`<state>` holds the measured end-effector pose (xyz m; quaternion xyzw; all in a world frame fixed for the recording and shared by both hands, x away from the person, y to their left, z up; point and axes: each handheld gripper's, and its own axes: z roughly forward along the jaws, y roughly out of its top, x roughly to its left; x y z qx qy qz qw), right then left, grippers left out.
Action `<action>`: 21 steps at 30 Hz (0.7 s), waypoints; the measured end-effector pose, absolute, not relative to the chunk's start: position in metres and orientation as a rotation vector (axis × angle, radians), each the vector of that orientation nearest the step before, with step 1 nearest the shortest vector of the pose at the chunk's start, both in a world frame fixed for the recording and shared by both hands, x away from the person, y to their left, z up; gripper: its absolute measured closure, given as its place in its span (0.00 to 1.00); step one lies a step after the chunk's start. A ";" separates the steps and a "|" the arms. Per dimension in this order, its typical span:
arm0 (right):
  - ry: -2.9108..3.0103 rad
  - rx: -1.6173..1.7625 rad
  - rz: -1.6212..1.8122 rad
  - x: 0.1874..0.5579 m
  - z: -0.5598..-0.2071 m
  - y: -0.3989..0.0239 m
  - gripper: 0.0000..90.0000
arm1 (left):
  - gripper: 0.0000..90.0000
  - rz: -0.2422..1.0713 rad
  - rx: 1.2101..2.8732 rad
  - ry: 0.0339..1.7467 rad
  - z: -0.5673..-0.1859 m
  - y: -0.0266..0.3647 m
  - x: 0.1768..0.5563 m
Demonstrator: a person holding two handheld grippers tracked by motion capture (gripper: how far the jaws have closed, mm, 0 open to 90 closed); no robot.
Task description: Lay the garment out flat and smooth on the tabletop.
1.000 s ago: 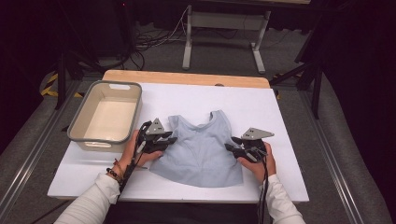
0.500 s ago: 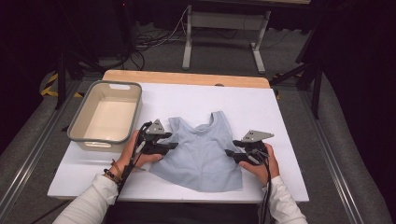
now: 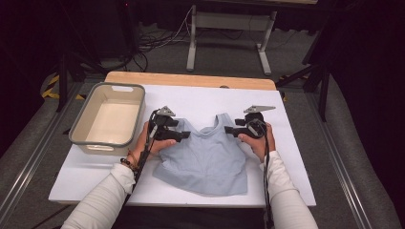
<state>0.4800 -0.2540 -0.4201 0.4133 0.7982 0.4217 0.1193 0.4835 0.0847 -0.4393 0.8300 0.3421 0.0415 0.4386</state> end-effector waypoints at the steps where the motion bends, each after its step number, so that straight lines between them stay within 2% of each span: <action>1: 2.342 1.250 1.232 0.488 -0.423 -0.254 0.37 | 0.24 0.077 2.062 0.865 -0.441 0.085 0.486; 4: 2.379 1.290 1.193 0.503 -0.432 -0.251 0.34 | 0.23 -0.008 2.065 0.877 -0.447 0.086 0.493; 6: 2.397 1.322 1.181 0.512 -0.437 -0.251 0.34 | 0.26 -0.036 2.074 0.877 -0.449 0.087 0.496; 10: 2.436 1.345 1.201 0.522 -0.445 -0.248 0.44 | 0.34 -0.059 2.085 0.865 -0.451 0.083 0.500; 12: 2.460 1.323 1.209 0.522 -0.446 -0.245 0.58 | 0.48 -0.058 2.080 0.860 -0.453 0.083 0.501; 13: 2.479 1.305 1.227 0.522 -0.447 -0.244 0.63 | 0.51 -0.059 2.087 0.861 -0.453 0.084 0.502; 14: 2.478 1.297 1.219 0.521 -0.447 -0.242 0.74 | 0.63 -0.067 2.083 0.853 -0.453 0.084 0.502; 15: 2.469 1.289 1.224 0.520 -0.447 -0.242 0.81 | 0.70 -0.067 2.083 0.852 -0.453 0.085 0.502; 16: 2.465 1.282 1.234 0.520 -0.446 -0.242 0.85 | 0.76 -0.044 2.082 0.846 -0.452 0.085 0.501; 17: 2.457 1.271 1.227 0.518 -0.444 -0.242 0.90 | 0.89 -0.013 2.086 0.844 -0.451 0.086 0.501; 18: 2.449 1.259 1.224 0.517 -0.443 -0.242 0.92 | 0.96 0.009 2.088 0.843 -0.449 0.086 0.500; 21: 2.409 1.239 1.262 0.512 -0.435 -0.245 0.96 | 0.98 0.057 2.081 0.825 -0.444 0.088 0.497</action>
